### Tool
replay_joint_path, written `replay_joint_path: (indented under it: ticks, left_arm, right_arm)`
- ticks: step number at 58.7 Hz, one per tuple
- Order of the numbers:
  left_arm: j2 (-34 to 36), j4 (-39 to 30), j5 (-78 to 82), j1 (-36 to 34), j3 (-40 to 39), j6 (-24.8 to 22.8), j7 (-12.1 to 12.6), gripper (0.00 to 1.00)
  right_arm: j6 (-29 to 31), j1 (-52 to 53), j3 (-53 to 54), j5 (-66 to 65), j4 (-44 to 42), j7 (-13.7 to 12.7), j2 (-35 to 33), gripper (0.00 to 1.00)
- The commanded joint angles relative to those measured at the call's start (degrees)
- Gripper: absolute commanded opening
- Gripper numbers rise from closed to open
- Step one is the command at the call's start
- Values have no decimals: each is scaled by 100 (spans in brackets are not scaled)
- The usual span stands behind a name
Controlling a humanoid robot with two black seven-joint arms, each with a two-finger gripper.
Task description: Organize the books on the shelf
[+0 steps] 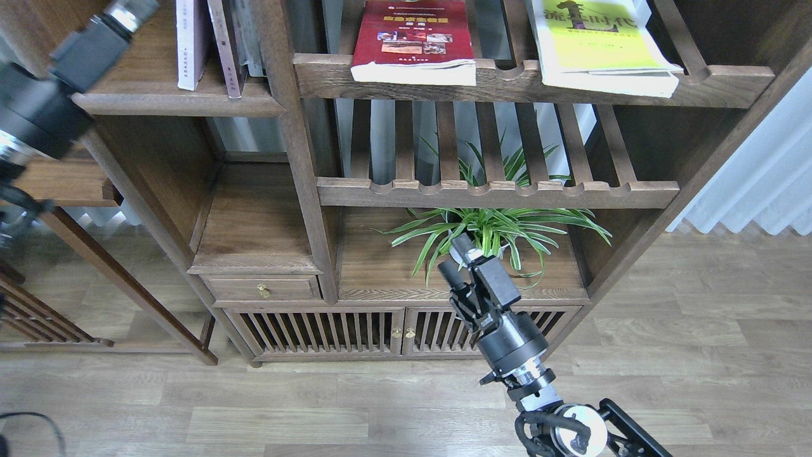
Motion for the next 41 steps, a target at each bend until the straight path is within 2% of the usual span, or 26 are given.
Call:
replay_joint_path:
  ticks: [1, 7, 12, 20, 23, 25, 34, 41]
  left_arm:
    - [-777, 2, -259, 250, 34, 0, 280, 100]
    - [-1102, 2, -329, 355, 174, 0, 285, 100]
    - [-1041, -7, -321, 452, 316, 0, 285, 100]
    - [-760, -16, -329, 1137, 351, 0, 285, 100]
    - [-786, -16, -461, 1723, 351, 0, 285, 100]
    - [-812, -16, -540, 1875, 351, 0, 285, 100]
    - [-1163, -16, -734, 2095, 246, 0, 285, 100]
    - [-1181, -16, -734, 2095, 157, 0, 285, 100]
  right_arm:
    - [0, 53, 133, 0, 16, 0, 53, 98]
    - [0, 70, 370, -1, 166, 0, 53, 98]
    - [0, 88, 493, 0, 201, 0, 53, 98]
    - [0, 114, 757, 0, 429, 0, 53, 98]
    - [0, 62, 818, 0, 692, 0, 53, 98]
    - [0, 53, 819, 0, 754, 0, 53, 98]
    - [0, 70, 827, 0, 851, 0, 53, 98]
    - [0, 220, 871, -9, 851, 8, 53, 98]
